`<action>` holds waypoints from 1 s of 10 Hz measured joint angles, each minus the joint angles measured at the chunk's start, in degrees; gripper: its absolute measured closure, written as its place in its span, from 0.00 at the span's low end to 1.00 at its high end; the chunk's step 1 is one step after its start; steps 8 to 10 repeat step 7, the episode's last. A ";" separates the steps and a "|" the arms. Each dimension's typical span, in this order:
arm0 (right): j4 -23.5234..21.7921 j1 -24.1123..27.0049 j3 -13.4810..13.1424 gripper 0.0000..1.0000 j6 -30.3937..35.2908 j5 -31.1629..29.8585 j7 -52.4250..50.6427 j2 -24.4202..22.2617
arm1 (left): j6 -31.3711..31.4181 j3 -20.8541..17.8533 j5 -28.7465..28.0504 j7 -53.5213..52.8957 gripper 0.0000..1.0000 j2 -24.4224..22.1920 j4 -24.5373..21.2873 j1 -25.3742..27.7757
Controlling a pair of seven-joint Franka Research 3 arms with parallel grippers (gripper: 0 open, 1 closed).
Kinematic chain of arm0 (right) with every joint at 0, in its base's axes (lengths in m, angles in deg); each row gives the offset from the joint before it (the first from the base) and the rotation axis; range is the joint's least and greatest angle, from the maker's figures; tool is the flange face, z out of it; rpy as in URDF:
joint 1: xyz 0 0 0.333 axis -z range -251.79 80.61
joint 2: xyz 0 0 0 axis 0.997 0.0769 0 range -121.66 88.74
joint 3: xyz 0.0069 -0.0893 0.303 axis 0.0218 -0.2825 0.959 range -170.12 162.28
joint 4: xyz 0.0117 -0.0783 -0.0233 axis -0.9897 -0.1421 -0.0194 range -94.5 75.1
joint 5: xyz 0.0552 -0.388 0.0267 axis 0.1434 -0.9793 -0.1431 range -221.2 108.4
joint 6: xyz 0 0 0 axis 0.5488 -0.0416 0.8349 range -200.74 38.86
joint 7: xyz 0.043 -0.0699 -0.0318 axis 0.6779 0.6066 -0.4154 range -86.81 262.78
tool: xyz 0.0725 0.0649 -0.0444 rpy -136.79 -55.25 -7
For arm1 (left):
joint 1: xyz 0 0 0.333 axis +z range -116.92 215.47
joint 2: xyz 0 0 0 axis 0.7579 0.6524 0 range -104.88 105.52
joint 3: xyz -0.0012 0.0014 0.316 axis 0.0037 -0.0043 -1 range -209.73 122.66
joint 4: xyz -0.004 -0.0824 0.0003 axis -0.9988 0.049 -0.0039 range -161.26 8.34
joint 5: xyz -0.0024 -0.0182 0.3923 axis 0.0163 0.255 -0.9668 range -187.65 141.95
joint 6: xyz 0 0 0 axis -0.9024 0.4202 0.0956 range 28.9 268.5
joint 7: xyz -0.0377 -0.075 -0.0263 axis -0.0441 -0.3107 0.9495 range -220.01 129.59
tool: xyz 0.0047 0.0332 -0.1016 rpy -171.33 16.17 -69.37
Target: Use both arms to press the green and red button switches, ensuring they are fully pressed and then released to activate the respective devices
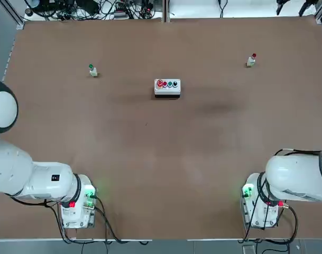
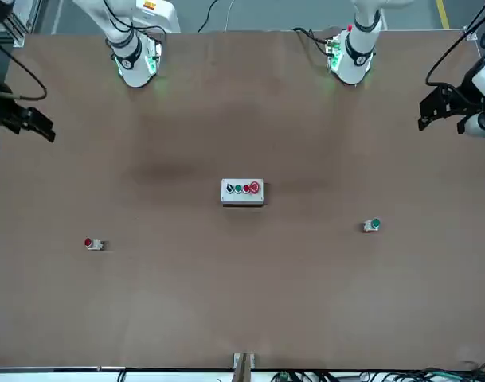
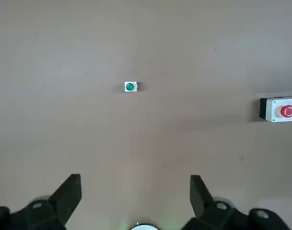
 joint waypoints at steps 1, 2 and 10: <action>-0.01 0.01 -0.43 0.00 -0.14 1.21 0.01 -0.32 | 0.00 0.00 0.00 0.00 0.00 0.00 0.00 -0.02; -0.29 0.08 -0.84 0.00 -1.13 2.46 0.01 -0.31 | 0.00 0.01 0.00 0.00 0.00 0.00 0.00 -0.04; -3.31 0.00 -1.05 0.00 -6.59 3.36 0.01 -0.32 | 0.00 0.04 0.00 0.00 0.00 0.00 0.00 -0.08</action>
